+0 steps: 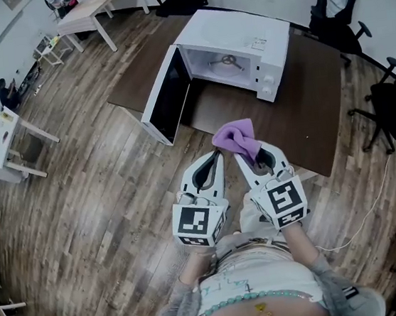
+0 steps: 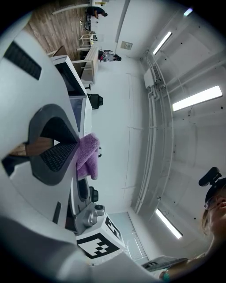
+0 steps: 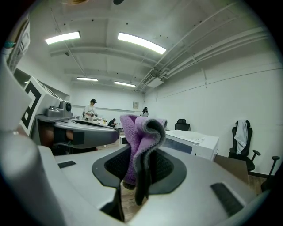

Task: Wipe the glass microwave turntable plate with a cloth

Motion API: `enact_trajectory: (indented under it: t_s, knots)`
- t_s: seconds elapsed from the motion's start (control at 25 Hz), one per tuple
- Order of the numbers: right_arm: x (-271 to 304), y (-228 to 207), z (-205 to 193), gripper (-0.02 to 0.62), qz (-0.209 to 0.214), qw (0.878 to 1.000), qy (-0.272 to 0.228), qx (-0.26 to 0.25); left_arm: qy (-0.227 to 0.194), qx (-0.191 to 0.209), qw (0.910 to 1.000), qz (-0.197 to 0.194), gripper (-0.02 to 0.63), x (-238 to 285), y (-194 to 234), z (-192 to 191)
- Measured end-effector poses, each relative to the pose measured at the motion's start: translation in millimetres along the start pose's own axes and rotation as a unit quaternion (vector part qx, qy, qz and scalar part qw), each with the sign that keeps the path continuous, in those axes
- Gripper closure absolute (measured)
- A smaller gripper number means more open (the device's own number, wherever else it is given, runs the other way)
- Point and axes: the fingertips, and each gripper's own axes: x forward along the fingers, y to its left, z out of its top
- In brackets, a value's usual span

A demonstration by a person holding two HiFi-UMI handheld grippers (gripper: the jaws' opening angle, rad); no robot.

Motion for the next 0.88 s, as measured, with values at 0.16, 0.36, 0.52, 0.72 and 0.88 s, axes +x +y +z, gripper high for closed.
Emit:
enact_trajectory:
  t_s: [0.16, 0.36, 0.52, 0.72, 0.88]
  knots:
    - [22.5, -27.8, 7.0, 0.483, 0.013, 1.000, -0.003, -0.002, 0.006, 0.001, 1.0000, 0.006, 0.596, 33.3, 7.2, 4.8]
    - [43.9, -52.4, 13.2, 0.483, 0.037, 0.999, -0.008, -0.013, 0.009, -0.004, 0.9998, 0.019, 0.595, 64.2, 14.8, 9.9]
    - [56.4, -73.6, 14.5, 0.483, 0.049, 0.999, -0.009, -0.013, 0.009, -0.008, 0.9995, 0.028, 0.596, 86.4, 17.5, 11.9]
    - [67.2, -91.8, 11.6, 0.483, 0.062, 0.998, -0.009, -0.019, 0.012, -0.008, 0.9989, 0.046, 0.595, 101.2, 19.3, 10.4]
    - [70.0, -95.5, 6.1, 0.483, 0.075, 0.997, -0.005, -0.010, 0.020, -0.013, 0.9983, 0.053, 0.595, 106.9, 18.1, 4.5]
